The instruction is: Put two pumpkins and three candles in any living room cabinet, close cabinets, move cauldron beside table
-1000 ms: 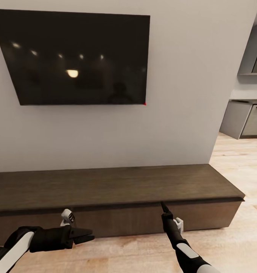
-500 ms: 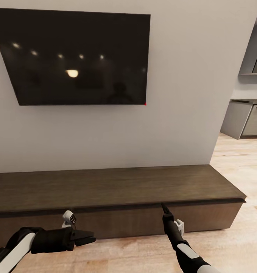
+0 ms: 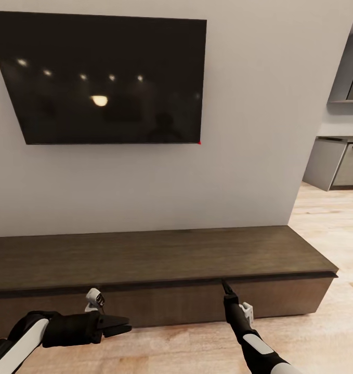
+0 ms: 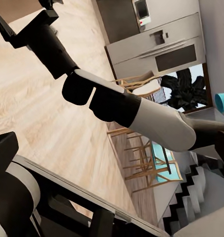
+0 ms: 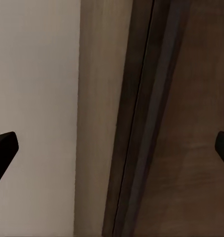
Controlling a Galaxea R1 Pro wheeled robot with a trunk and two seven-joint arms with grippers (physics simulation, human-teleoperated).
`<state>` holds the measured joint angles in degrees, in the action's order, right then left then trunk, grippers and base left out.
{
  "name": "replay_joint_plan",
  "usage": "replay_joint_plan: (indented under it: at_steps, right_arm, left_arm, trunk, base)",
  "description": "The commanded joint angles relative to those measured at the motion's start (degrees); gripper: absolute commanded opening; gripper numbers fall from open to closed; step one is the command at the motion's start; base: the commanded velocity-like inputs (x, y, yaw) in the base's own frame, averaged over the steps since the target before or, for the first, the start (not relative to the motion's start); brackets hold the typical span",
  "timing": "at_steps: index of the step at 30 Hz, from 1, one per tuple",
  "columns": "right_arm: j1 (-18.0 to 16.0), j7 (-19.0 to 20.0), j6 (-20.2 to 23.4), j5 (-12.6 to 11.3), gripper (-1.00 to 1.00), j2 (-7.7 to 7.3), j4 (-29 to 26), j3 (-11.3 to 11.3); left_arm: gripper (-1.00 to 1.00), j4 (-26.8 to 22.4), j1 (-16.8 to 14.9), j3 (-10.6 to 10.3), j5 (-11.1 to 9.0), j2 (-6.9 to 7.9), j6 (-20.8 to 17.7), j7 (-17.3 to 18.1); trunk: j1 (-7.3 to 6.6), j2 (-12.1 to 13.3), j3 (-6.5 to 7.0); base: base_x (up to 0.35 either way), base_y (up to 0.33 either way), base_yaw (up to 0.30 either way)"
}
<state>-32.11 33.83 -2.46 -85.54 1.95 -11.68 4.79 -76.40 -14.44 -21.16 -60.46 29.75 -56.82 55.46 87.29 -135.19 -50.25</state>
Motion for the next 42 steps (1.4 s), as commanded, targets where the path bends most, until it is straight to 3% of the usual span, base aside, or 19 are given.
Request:
replay_joint_plan:
  at_steps: [1,5,9,17,24,29,42]
  right_arm:
    - [0.0,0.1,-0.3,-0.5,1.00,-0.02,0.1,0.5]
    - [-0.1,0.1,-0.3,-0.4,1.00,-0.02,0.1,0.5]
    - [-0.1,0.1,-0.3,-0.4,1.00,-0.02,0.1,0.6]
    - [-0.1,0.1,-0.3,-0.4,1.00,-0.02,0.0,0.6]
    - [-0.1,0.1,-0.3,-0.3,1.00,-0.02,0.0,0.6]
    - [-0.1,0.1,-0.3,-0.2,1.00,-0.02,0.0,0.6]
    - [-0.1,0.1,-0.3,-0.2,1.00,-0.02,0.0,0.7]
  left_arm:
    - [1.00,0.0,-0.1,-0.1,-0.2,0.05,-0.2,0.1]
    - [1.00,0.0,-0.1,-0.1,-0.5,0.03,-0.2,0.1]
    - [1.00,0.0,-0.1,-0.1,-2.6,0.05,-0.2,0.1]
    - [1.00,0.0,-0.1,-0.2,-3.3,0.05,-0.2,0.1]
    - [1.00,0.0,0.0,-0.1,-3.6,0.12,-0.3,0.2]
    - [1.00,0.1,0.0,-0.2,-5.8,0.33,-0.2,0.2]
    - [1.00,0.0,0.0,-0.2,-6.2,0.32,-0.2,0.2]
  trunk:
    - [-0.01,0.0,-0.06]
    - [0.87,-1.6,-0.78]
    - [1.75,-3.2,-1.49]
    - [3.50,-6.4,-2.93]
    - [3.50,-6.4,-2.93]
    - [3.50,-6.4,-2.93]
    - [3.50,-6.4,-2.93]
  base:
    - [0.000,0.000,0.000]
    - [0.000,0.000,0.000]
    - [0.000,0.000,0.000]
    - [0.000,0.000,0.000]
    - [0.000,0.000,0.000]
    - [0.000,0.000,0.000]
    - [0.094,0.014,0.000]
